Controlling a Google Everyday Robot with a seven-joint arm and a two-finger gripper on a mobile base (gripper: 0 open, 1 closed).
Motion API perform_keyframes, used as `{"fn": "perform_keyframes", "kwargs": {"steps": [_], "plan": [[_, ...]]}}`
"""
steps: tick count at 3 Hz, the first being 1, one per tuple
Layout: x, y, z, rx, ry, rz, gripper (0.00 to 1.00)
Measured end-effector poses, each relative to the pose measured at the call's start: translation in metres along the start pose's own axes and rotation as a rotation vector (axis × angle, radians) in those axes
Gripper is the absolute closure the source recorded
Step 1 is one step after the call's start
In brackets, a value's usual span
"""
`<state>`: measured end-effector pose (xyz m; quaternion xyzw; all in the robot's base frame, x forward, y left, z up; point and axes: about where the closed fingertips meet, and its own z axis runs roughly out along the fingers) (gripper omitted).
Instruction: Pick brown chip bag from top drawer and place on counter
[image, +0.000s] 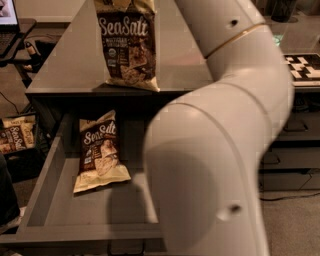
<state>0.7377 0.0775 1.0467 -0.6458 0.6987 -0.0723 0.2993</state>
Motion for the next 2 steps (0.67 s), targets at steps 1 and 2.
{"fn": "perform_keyframes", "kwargs": {"steps": [1, 2], "plan": [[-0.007, -0.006, 0.025, -0.022, 0.003, -0.011, 1.00], [-0.011, -0.011, 0.039, -0.019, -0.005, -0.018, 1.00]]}}
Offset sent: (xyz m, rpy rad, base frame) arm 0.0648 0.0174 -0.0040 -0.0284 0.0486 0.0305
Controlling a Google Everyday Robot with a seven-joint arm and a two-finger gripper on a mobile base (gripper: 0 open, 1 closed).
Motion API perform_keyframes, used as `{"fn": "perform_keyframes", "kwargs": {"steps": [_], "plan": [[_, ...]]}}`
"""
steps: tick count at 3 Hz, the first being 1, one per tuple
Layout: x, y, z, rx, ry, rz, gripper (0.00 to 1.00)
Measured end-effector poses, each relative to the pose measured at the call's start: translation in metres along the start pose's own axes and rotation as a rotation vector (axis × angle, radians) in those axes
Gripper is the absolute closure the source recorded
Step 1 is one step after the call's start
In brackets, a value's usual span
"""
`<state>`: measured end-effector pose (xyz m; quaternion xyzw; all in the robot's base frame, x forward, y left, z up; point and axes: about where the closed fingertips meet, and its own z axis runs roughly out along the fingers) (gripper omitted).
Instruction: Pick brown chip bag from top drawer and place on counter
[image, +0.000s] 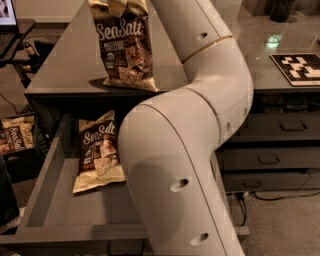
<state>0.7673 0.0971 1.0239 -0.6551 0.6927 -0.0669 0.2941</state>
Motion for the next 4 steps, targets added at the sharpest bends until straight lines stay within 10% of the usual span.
{"fn": "perform_keyframes", "kwargs": {"steps": [4], "plan": [[-0.0043, -0.0047, 0.0038, 0.017, -0.013, 0.000, 0.13]]}}
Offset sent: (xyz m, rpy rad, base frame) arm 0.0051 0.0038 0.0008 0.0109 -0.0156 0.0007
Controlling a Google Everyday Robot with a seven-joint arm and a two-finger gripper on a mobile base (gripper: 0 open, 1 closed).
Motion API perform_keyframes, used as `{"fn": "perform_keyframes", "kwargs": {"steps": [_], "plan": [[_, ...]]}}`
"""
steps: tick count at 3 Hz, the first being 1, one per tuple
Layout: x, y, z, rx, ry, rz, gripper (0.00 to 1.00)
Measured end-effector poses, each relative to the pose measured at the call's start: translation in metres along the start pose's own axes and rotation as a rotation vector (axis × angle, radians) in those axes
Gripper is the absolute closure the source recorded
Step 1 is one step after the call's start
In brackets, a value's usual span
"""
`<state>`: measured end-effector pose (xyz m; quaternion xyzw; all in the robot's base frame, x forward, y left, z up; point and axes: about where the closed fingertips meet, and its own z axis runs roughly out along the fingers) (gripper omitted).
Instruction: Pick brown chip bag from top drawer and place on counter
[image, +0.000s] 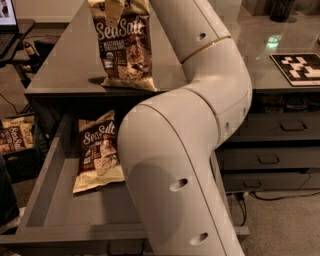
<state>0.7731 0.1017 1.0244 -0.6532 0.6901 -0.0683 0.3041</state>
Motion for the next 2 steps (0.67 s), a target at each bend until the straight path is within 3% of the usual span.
{"fn": "perform_keyframes", "kwargs": {"steps": [1, 2], "plan": [[0.0000, 0.0000, 0.0000, 0.000, 0.000, 0.000, 0.00], [0.0000, 0.0000, 0.0000, 0.000, 0.000, 0.000, 0.00]]}}
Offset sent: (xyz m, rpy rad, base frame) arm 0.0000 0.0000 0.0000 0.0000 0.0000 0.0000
